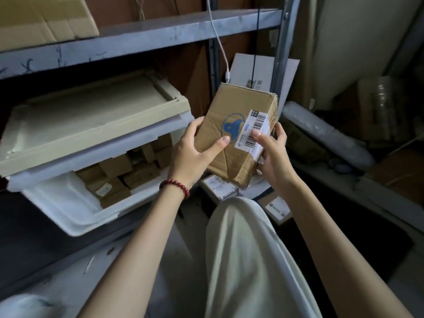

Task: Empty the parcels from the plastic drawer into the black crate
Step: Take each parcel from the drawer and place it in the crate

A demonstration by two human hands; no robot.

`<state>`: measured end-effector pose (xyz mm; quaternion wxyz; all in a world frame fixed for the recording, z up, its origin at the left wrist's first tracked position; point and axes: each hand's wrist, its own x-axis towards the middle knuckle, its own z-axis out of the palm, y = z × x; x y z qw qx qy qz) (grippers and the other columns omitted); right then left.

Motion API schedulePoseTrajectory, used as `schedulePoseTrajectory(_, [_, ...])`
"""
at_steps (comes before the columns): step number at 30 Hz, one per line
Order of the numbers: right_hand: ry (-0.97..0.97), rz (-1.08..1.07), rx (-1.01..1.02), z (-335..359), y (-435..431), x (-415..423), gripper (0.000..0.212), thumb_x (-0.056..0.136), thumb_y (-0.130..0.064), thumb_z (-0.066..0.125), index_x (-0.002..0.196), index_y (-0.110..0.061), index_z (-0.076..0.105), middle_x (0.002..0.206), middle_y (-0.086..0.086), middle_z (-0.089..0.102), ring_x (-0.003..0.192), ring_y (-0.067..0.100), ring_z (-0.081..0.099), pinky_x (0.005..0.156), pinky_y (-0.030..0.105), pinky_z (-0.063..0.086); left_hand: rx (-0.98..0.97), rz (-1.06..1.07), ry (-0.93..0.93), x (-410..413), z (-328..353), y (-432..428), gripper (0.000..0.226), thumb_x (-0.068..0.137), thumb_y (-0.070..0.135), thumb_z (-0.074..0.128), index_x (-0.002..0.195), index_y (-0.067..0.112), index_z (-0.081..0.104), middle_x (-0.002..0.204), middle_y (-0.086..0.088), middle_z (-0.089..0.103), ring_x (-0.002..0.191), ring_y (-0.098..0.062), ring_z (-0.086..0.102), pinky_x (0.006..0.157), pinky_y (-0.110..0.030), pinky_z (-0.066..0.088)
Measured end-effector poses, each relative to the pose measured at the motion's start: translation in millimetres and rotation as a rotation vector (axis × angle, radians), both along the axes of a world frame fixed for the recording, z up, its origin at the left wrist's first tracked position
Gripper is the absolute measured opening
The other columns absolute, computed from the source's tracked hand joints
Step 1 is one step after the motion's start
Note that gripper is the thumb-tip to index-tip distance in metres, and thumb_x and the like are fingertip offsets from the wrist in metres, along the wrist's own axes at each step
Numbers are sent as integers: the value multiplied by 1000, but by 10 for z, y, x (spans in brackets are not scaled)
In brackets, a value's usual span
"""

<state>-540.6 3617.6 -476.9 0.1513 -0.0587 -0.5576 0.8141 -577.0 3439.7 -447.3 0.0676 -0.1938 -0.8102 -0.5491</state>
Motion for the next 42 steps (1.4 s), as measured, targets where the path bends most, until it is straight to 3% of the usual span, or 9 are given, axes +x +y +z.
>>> schedulePoseTrajectory(4, [-45, -87, 30, -15, 457, 116, 113, 55, -51, 83, 142, -45, 11, 134, -7, 52, 114, 13, 63, 90, 46, 54, -62, -100, -54, -95, -16, 478, 73, 77, 57, 69, 138, 29, 42, 136, 7, 54, 123, -12, 51, 103, -39, 44])
schedulePoseTrajectory(9, [-183, -203, 70, -219, 940, 311, 126, 44, -61, 86, 145, -46, 12, 128, -14, 53, 107, 10, 63, 80, 40, 57, -178, -146, -118, -48, -268, 1040, 90, 73, 65, 66, 147, 30, 29, 152, 5, 33, 136, -12, 35, 102, -23, 28])
schedulePoseTrajectory(15, [-398, -274, 223, -760, 1260, 563, 141, 37, -60, 89, 151, -34, 11, 141, -4, 47, 119, 13, 55, 101, 41, 48, -352, -232, -267, 66, -815, 1372, 108, 57, 78, 66, 146, 48, 13, 150, -3, 30, 135, -23, 34, 105, -42, 38])
schedulePoseTrajectory(19, [-505, -196, 304, -1189, 1330, 712, 138, 39, -50, 91, 150, -25, 15, 139, -1, 47, 115, 10, 54, 93, 29, 47, -440, -316, -288, 125, -1236, 1381, 107, 64, 65, 75, 144, 54, 5, 153, 1, 18, 140, -21, 26, 108, -44, 33])
schedulePoseTrajectory(22, [-627, -62, 439, -1517, 1346, 832, 133, 46, -45, 93, 152, -25, 15, 146, 0, 36, 127, 16, 44, 104, 39, 42, -557, -496, -323, 136, -1531, 1315, 95, 74, 54, 73, 144, 54, 9, 155, 9, 8, 144, -20, 16, 112, -44, 26])
schedulePoseTrajectory(27, [-782, 231, 706, -1912, 1256, 963, 131, 52, -46, 90, 152, -32, 7, 149, 0, 19, 134, 22, 29, 106, 40, 34, -655, -462, -322, 21, -1749, 1241, 65, 81, 63, 54, 139, 45, 33, 148, 8, 36, 135, -20, 34, 108, -42, 32])
schedulePoseTrajectory(32, [-783, 319, 1013, -2183, 911, 846, 132, 53, -50, 88, 153, -29, 3, 154, -2, 14, 139, 24, 23, 111, 54, 27, -978, -341, -189, -26, -1878, 1250, 68, 79, 71, 52, 137, 40, 36, 138, 4, 51, 125, -24, 47, 103, -49, 36])
schedulePoseTrajectory(38, [-744, 83, 776, -2409, 740, 865, 111, 63, -30, 89, 151, -16, 23, 153, 6, 31, 138, 20, 34, 112, 33, 32, -1203, -378, -187, -18, -2099, 1259, 72, 83, 61, 57, 143, 32, 32, 136, -3, 51, 123, -26, 50, 98, -44, 38])
schedulePoseTrajectory(42, [-1240, -82, 665, -2482, 809, 1039, 116, 58, -51, 87, 149, -16, 25, 151, 11, 29, 136, 33, 35, 102, 44, 42, -1264, -399, -244, -50, -2206, 1244, 72, 83, 59, 58, 144, 32, 30, 136, -4, 51, 123, -27, 51, 96, -41, 39])
